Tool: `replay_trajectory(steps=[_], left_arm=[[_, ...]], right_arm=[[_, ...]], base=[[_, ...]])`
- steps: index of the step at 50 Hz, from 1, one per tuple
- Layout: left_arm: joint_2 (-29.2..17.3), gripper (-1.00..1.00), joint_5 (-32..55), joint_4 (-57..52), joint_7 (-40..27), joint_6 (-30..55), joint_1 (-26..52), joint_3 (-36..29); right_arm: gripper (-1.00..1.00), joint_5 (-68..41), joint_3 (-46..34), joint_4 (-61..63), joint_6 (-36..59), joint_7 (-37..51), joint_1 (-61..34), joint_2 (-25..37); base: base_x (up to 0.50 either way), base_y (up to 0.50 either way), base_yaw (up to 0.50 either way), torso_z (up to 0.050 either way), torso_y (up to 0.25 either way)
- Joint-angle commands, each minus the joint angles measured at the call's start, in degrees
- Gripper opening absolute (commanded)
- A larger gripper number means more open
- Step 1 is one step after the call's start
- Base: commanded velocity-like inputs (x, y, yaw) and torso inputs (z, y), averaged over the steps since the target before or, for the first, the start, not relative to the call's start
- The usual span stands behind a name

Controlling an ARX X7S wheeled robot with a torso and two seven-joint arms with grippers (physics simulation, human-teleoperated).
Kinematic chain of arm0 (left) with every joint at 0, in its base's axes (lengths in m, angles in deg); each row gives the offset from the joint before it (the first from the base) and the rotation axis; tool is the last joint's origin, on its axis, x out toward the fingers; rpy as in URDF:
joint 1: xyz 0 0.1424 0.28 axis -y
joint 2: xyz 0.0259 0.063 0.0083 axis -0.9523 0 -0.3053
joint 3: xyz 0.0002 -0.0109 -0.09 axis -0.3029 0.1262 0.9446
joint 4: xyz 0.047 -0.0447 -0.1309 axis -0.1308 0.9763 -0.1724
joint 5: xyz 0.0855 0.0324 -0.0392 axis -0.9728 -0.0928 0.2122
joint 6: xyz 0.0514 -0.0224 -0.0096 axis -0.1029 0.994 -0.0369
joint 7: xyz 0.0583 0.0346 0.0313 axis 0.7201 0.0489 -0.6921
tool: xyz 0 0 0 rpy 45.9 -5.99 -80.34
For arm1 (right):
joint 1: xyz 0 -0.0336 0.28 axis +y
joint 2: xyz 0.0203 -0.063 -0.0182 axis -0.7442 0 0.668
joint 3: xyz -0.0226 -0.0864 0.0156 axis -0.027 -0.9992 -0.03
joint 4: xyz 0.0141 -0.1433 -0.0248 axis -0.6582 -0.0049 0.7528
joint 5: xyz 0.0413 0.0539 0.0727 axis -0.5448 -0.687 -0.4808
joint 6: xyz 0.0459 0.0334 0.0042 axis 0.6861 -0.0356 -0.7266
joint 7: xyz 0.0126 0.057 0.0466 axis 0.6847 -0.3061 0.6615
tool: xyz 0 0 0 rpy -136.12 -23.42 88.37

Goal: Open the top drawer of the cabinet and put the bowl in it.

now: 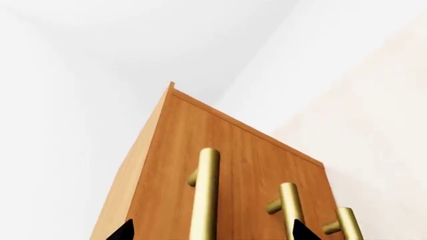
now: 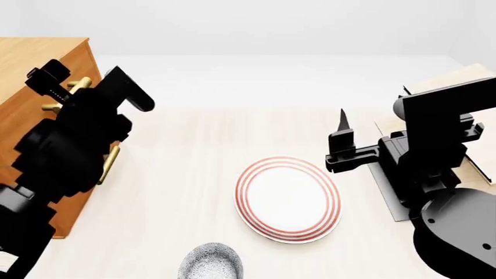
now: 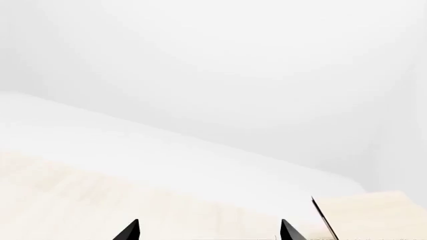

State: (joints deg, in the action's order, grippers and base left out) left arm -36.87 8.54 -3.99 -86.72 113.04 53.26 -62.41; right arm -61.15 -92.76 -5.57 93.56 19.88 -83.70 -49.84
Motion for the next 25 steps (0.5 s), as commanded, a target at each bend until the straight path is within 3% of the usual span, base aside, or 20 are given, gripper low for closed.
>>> replay_trajectory(steps=[1, 25], left_arm=[[1.33, 1.0, 0.0, 5.08, -0.57, -1.92, 0.49, 0.32], [2.99, 1.0, -0.56, 14.12, -1.66, -6.34, 0.85, 0.08]], right_arm=[[1.0, 0.07, -0.18, -0.38, -0.46, -0.09, 0.17, 0.1], [1.0, 0.79, -1.03, -1.56, -1.63, -0.54, 0.32, 0.01]], base=[[0.0, 0.0, 0.0, 0.0, 0.0], [0.0, 0.0, 0.0, 0.0, 0.0]])
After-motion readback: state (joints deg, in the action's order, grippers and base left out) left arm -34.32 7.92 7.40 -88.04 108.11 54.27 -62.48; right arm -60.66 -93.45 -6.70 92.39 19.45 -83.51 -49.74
